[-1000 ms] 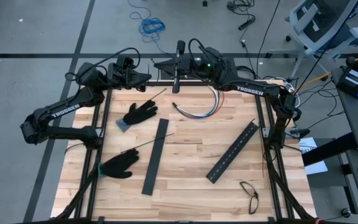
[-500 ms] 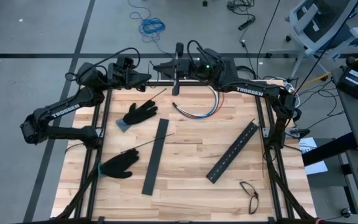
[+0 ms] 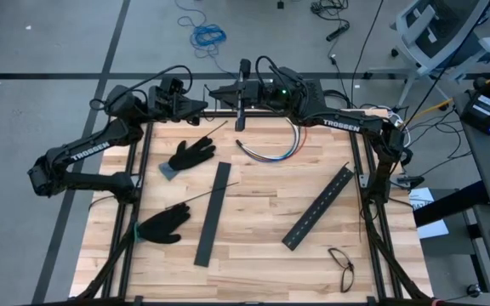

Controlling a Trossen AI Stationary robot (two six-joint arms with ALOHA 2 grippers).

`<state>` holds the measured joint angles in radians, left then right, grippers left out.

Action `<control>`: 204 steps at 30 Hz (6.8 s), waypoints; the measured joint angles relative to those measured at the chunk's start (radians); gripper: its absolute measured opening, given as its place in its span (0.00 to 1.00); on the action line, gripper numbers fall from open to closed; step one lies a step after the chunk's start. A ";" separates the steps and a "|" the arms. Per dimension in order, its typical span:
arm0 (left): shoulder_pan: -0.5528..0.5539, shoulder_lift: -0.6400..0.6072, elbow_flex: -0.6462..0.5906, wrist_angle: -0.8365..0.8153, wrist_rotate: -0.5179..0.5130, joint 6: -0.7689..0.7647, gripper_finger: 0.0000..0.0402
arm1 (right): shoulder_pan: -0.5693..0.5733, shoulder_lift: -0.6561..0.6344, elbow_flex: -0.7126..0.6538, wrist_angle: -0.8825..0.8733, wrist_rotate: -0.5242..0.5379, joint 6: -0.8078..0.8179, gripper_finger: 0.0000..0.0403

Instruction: Ziptie cables

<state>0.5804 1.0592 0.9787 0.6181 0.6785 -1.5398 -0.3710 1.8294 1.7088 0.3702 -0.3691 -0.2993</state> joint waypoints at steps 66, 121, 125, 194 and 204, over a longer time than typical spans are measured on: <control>-0.005 0.000 0.000 0.002 -0.033 -0.105 0.00 | 0.013 0.001 0.000 -0.060 0.000 -0.140 0.00; -0.021 -0.021 0.000 -0.088 0.021 -0.067 0.00 | -0.008 -0.055 0.000 -0.176 0.026 -0.144 0.00; -0.013 -0.020 0.000 -0.089 0.012 -0.057 0.00 | -0.008 -0.055 0.000 -0.172 0.027 -0.139 0.00; -0.013 -0.013 0.000 -0.058 -0.021 -0.050 0.00 | 0.006 -0.042 -0.001 -0.134 0.023 -0.081 0.00; -0.013 -0.013 0.000 -0.059 -0.026 -0.051 0.00 | 0.013 -0.042 -0.001 -0.142 0.023 -0.079 0.00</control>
<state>0.5678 1.0458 0.9783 0.5596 0.6529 -1.5907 -0.3584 1.7874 1.7081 0.2278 -0.3462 -0.3782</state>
